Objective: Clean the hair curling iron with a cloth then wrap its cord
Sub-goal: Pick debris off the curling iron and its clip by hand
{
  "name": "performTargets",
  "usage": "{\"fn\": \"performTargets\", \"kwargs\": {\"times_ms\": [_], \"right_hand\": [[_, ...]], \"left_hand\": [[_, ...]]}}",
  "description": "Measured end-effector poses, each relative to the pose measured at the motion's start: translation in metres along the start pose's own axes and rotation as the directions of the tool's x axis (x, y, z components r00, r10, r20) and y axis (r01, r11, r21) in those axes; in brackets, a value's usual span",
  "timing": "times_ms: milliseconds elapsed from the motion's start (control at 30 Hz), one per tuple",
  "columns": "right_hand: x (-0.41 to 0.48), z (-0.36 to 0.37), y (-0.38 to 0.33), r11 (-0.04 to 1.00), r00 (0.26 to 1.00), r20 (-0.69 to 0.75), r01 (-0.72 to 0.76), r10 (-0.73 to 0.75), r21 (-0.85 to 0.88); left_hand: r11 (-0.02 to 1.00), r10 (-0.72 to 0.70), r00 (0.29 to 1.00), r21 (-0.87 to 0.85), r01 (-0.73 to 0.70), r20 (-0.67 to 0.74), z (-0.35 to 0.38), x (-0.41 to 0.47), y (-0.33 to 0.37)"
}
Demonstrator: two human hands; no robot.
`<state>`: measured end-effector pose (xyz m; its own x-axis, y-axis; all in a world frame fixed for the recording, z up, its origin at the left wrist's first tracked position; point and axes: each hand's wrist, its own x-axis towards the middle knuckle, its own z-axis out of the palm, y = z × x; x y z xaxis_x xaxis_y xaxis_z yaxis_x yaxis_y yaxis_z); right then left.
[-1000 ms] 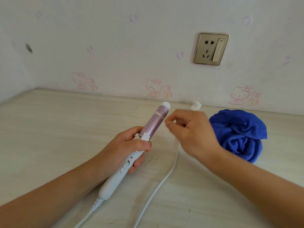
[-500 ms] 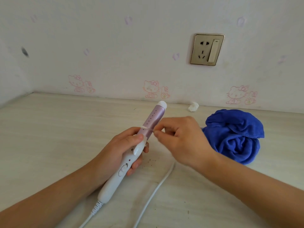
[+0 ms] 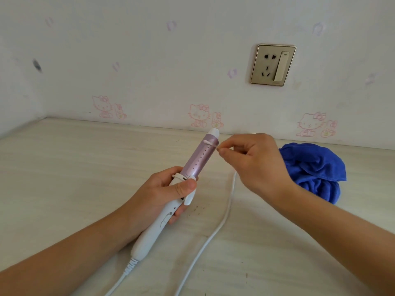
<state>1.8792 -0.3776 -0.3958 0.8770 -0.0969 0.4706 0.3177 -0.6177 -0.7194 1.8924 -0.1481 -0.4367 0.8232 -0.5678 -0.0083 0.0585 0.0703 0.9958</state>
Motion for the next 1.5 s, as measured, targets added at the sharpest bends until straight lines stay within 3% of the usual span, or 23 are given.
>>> {"fn": "performTargets", "kwargs": {"times_ms": [167, 367, 533, 700, 900, 1067, 1233, 1400, 1500], "right_hand": [[-0.035, 0.023, -0.017, 0.983, 0.97, 0.171, 0.18, -0.171, -0.035], [-0.003, 0.002, 0.0, 1.0, 1.0, 0.022, 0.011, -0.011, -0.027], [-0.038, 0.023, -0.021, 0.979, 0.962, 0.202, 0.198, -0.184, -0.053], [-0.001, -0.001, -0.003, 0.998, 1.0, -0.002, 0.009, -0.009, -0.056], [-0.035, 0.023, -0.023, 0.984, 0.969, 0.202, 0.161, -0.144, -0.07], [-0.001, -0.001, -0.006, 0.998, 0.999, 0.045, -0.025, 0.028, -0.056], [-0.028, 0.019, -0.02, 0.988, 0.979, 0.181, 0.117, -0.097, -0.105], [0.001, -0.004, -0.008, 0.998, 0.999, 0.046, -0.022, 0.024, -0.064], [-0.006, 0.001, -0.008, 0.998, 0.997, 0.07, -0.012, 0.016, -0.057]], "left_hand": [[0.999, 0.025, 0.999, -0.03, -0.023, 0.039, -0.001, 0.0, 0.0], [1.0, -0.008, 0.998, 0.026, 0.006, 0.063, -0.001, 0.001, 0.0], [1.0, -0.006, 1.0, 0.024, 0.005, 0.026, 0.0, 0.001, 0.002], [1.0, -0.004, 0.999, 0.028, 0.003, 0.04, 0.001, 0.0, 0.002], [1.0, 0.006, 1.0, 0.009, -0.007, 0.023, 0.003, 0.002, 0.003], [0.999, -0.006, 0.999, 0.043, 0.004, 0.04, 0.001, 0.001, 0.004], [0.996, -0.011, 1.0, 0.084, 0.01, 0.011, 0.004, 0.002, 0.004], [0.992, -0.018, 1.0, 0.123, 0.016, 0.022, 0.004, 0.001, 0.004], [0.989, -0.016, 1.0, 0.145, 0.012, 0.024, 0.003, 0.002, 0.005]]}}
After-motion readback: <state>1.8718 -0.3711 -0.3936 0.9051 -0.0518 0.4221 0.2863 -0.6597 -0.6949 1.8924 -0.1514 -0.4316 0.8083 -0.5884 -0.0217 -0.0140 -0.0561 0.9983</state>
